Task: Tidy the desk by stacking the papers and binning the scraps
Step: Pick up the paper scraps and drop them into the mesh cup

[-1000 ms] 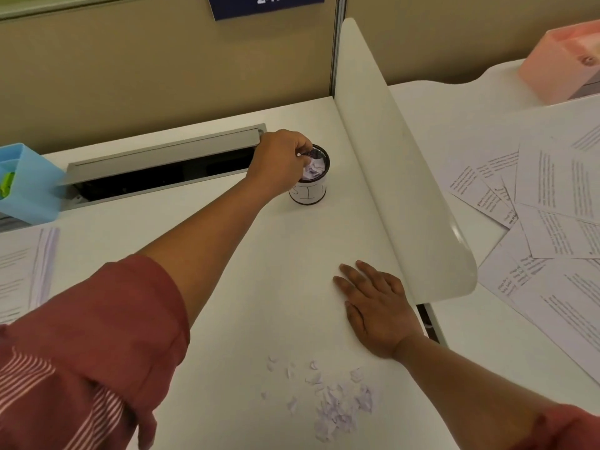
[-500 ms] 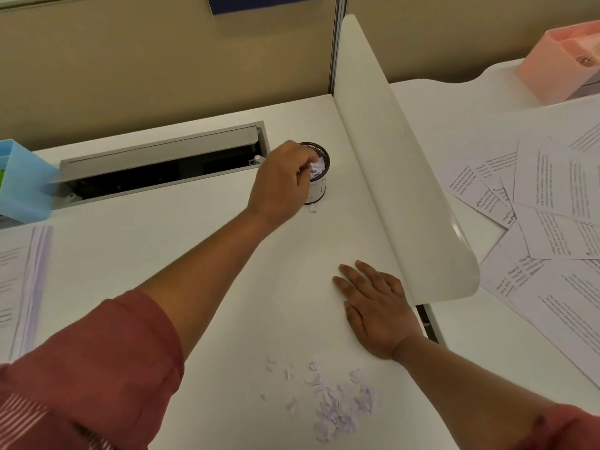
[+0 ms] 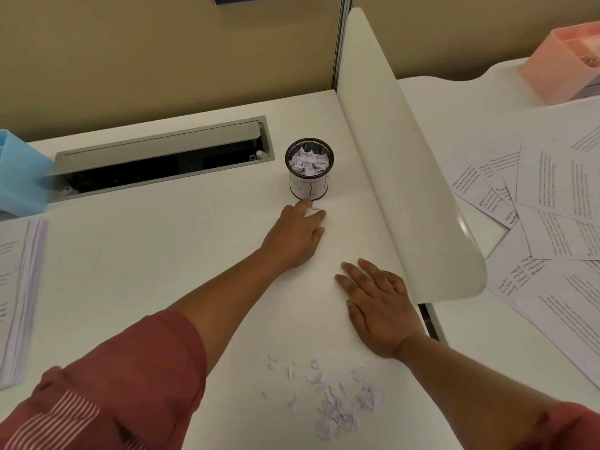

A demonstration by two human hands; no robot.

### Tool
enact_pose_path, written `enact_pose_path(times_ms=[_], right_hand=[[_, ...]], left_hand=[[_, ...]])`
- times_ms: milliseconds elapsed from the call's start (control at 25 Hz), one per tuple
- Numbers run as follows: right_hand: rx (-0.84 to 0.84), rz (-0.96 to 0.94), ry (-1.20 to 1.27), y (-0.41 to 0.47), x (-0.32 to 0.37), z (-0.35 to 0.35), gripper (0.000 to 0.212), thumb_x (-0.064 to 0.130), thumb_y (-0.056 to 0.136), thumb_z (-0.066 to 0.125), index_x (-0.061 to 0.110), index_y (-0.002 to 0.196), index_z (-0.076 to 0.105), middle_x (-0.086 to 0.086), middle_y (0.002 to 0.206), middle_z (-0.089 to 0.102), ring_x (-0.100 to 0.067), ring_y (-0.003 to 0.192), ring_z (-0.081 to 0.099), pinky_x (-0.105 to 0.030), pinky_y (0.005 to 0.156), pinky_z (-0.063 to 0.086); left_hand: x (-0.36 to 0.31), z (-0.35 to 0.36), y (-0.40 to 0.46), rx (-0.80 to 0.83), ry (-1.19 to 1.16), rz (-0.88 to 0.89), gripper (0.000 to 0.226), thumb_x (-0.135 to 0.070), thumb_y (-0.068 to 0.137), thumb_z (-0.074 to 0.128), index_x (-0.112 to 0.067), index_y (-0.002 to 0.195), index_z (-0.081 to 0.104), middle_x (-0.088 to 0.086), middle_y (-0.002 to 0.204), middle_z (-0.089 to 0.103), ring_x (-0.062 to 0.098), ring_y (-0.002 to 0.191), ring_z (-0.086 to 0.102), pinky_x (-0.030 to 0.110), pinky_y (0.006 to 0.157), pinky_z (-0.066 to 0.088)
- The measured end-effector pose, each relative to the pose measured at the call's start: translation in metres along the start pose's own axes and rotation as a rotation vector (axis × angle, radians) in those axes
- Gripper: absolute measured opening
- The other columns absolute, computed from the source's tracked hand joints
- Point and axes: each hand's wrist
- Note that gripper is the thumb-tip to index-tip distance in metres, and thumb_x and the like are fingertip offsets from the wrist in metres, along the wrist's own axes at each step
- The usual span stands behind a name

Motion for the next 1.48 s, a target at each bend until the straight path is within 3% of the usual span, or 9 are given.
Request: enact_pose_path(times_ms=[200,440,600,720,920,1040,1120,1400,1480], right_hand=[[0.0,0.0,-0.006,0.0,-0.001,0.001,0.053,0.037,0.1,0.033,0.028,0.152,0.039,0.004,0.163,0.033,-0.023,0.152,0.025,-0.041,0.115,0.022],[0.003,0.004,-0.012,0.0,0.0,0.0,0.053,0.038,0.101,0.031,0.028,0.152,0.039,0.004,0.162,0.034,-0.023,0.152,0.026,-0.04,0.115,0.021],[0.009,0.003,-0.014,-0.001,0.0,0.0,0.053,0.038,0.101,0.029,0.028,0.153,0.038,0.004,0.163,0.032,-0.022,0.152,0.024,-0.04,0.116,0.021],[0.01,0.001,-0.01,-0.001,0.0,-0.001,0.053,0.038,0.101,0.03,0.028,0.152,0.039,0.005,0.162,0.034,-0.022,0.152,0.025,-0.04,0.115,0.022],[0.016,0.008,-0.002,-0.001,0.001,-0.001,0.052,0.038,0.101,0.031,0.029,0.152,0.039,0.006,0.162,0.033,-0.022,0.152,0.025,-0.039,0.114,0.021],[0.019,0.007,0.004,0.0,0.0,-0.001,0.052,0.038,0.101,0.031,0.029,0.152,0.038,0.006,0.163,0.032,-0.022,0.152,0.025,-0.039,0.114,0.021],[0.021,0.006,0.007,-0.001,0.0,-0.001,0.052,0.038,0.101,0.031,0.029,0.152,0.038,0.006,0.163,0.032,-0.022,0.152,0.026,-0.04,0.114,0.021],[0.032,0.003,-0.007,0.0,-0.001,-0.001,0.053,0.038,0.101,0.029,0.029,0.153,0.037,0.005,0.163,0.032,-0.022,0.152,0.025,-0.039,0.115,0.02],[0.033,0.002,-0.011,0.0,0.0,-0.002,0.053,0.038,0.101,0.028,0.029,0.153,0.037,0.006,0.164,0.031,-0.022,0.152,0.023,-0.038,0.115,0.018]], left_hand=[[-0.004,0.0,0.005,0.08,0.131,-0.024,0.054,-0.037,0.106,0.041,-0.013,0.155,0.035,0.006,0.162,0.027,0.034,0.132,0.036,0.042,0.109,0.038],[0.0,-0.007,-0.006,0.097,0.127,0.015,0.05,-0.035,0.106,0.044,-0.01,0.149,0.044,0.003,0.154,0.041,0.031,0.128,0.041,0.044,0.104,0.043],[-0.004,-0.029,-0.01,-0.255,0.004,0.212,0.029,-0.023,0.1,0.053,-0.004,0.115,0.07,0.01,0.118,0.068,0.033,0.1,0.061,0.044,0.083,0.054],[-0.013,-0.073,0.011,-0.511,0.003,0.273,0.022,-0.018,0.097,0.056,-0.005,0.102,0.072,0.011,0.104,0.071,0.033,0.092,0.064,0.041,0.081,0.051],[-0.009,-0.114,0.046,-0.291,0.217,0.087,0.027,-0.025,0.102,0.047,-0.009,0.102,0.069,0.007,0.104,0.067,0.031,0.095,0.058,0.044,0.076,0.049],[-0.005,-0.114,0.054,-0.214,0.337,0.102,0.016,-0.01,0.096,0.05,-0.009,0.096,0.066,0.007,0.097,0.066,0.028,0.087,0.055,0.039,0.065,0.04],[0.0,-0.112,0.057,-0.184,0.343,0.095,0.021,-0.002,0.088,0.054,-0.009,0.103,0.067,0.007,0.1,0.068,0.029,0.09,0.058,0.041,0.068,0.046],[0.002,-0.093,0.018,-0.426,0.068,0.202,0.026,0.002,0.092,0.053,-0.003,0.11,0.071,0.013,0.112,0.068,0.034,0.098,0.06,0.045,0.081,0.053],[0.0,-0.077,-0.011,-0.389,-0.012,0.191,0.025,0.0,0.093,0.053,-0.005,0.108,0.071,0.011,0.111,0.067,0.032,0.099,0.06,0.041,0.082,0.052]])
Point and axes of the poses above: each hand's wrist, its own y-axis towards the middle knuckle, its own z-axis out of the palm, x = y × z
